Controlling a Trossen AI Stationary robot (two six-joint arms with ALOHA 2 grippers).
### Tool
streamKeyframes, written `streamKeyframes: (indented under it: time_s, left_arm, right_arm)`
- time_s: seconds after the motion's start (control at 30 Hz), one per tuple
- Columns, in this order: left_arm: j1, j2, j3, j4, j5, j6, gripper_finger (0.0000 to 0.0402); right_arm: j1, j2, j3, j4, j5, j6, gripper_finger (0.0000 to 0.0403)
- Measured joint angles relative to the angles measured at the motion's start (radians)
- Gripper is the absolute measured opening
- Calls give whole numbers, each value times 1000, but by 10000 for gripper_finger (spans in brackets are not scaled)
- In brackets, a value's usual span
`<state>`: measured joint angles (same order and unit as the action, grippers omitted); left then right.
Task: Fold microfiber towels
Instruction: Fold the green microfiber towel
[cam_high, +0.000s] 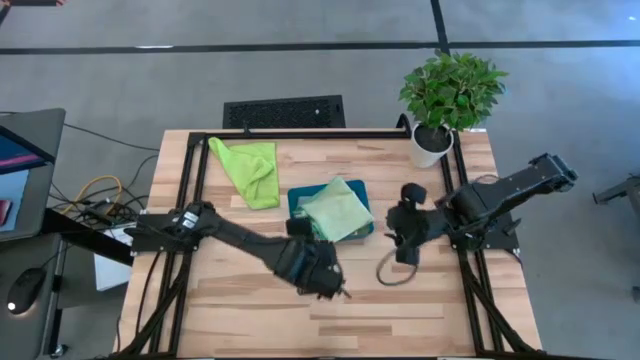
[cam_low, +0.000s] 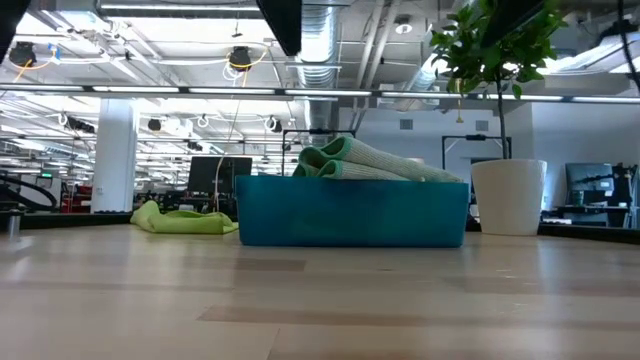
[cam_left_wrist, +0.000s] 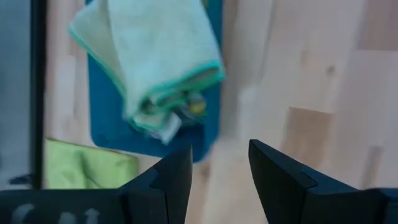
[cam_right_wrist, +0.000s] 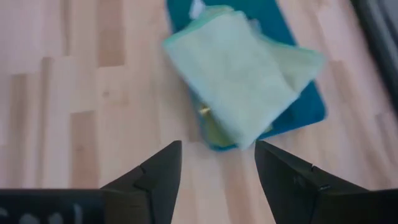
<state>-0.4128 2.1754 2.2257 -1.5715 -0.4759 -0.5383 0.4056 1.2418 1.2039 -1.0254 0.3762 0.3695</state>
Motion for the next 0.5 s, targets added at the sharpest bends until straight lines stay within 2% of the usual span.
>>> streamKeyframes:
  time_s: [0.23,0.5]
  left_arm:
    - [138,-59,-4,2,-41,191,151]
    - [313,-143,-5,0,-40,270,151]
  right_arm:
    - [143,-6,-1,0,49,97,226]
    - [219,-4,-1,-14,114,130,226]
